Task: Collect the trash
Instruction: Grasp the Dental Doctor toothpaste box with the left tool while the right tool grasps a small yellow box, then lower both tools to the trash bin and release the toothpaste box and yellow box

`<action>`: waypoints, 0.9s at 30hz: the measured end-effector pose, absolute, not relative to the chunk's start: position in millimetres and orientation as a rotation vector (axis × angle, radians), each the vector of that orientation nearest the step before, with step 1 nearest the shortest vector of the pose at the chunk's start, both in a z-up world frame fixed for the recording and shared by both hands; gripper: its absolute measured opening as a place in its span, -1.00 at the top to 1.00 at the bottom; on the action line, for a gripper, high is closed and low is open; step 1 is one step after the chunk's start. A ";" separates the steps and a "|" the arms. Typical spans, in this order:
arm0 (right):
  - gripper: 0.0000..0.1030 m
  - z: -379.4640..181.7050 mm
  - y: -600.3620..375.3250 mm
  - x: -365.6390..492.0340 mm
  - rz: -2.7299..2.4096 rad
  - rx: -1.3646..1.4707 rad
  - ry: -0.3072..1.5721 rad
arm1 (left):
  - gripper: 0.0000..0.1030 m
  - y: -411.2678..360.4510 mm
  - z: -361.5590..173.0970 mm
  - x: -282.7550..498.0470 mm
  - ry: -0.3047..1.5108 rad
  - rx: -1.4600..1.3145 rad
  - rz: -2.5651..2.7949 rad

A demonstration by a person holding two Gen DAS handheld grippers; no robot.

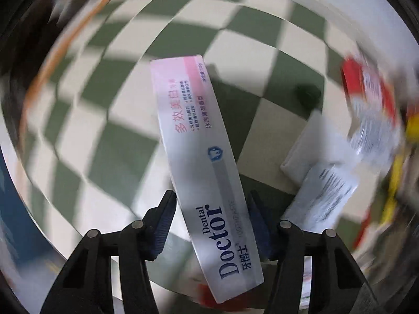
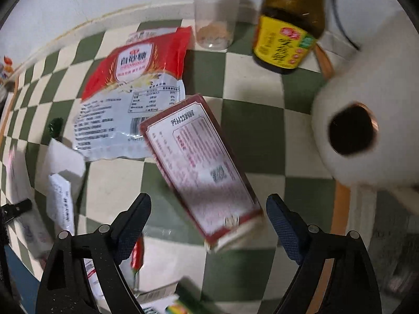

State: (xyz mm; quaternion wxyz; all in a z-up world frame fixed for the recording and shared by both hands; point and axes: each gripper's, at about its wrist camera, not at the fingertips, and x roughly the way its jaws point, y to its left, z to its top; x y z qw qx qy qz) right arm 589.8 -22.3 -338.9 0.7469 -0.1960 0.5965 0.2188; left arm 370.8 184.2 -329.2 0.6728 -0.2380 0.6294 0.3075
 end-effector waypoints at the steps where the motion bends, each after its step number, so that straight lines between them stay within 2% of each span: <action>1: -0.77 -342.8 -19.9 592.7 0.483 -0.434 1.312 | -0.02 181.9 -330.2 376.1 1.446 -0.471 0.659; 5: -0.75 -358.9 -10.8 605.2 0.493 -0.423 1.347 | 0.02 188.7 -340.8 380.0 1.494 -0.456 0.658; 6: -0.56 -359.0 -9.0 606.2 0.494 -0.420 1.337 | 0.14 190.3 -338.7 377.6 1.470 -0.474 0.662; 7: -0.44 -357.7 -7.1 606.7 0.493 -0.420 1.319 | 0.14 191.4 -335.0 375.5 1.452 -0.476 0.676; 13: -0.39 -336.5 -12.9 602.7 0.501 -0.361 1.231 | 0.16 176.2 -283.2 360.3 1.328 -0.349 0.743; 17: -0.36 -303.5 -17.8 587.8 0.509 -0.291 1.192 | 0.16 149.7 -253.9 349.5 1.231 -0.291 0.731; 24: -0.26 -230.3 -50.6 484.3 0.551 -0.118 1.128 | 0.16 122.8 -204.1 289.5 1.084 -0.299 0.600; 25: -0.21 -224.1 -59.9 462.7 0.552 -0.107 1.123 | 0.16 114.6 -197.5 272.2 1.068 -0.300 0.577; 26: 0.38 -217.8 -68.6 436.7 0.551 -0.087 1.118 | 0.16 113.1 -194.6 254.0 1.056 -0.297 0.557; 27: 0.44 -217.1 -72.9 417.8 0.543 -0.079 1.123 | 0.16 109.5 -193.3 239.1 1.047 -0.294 0.535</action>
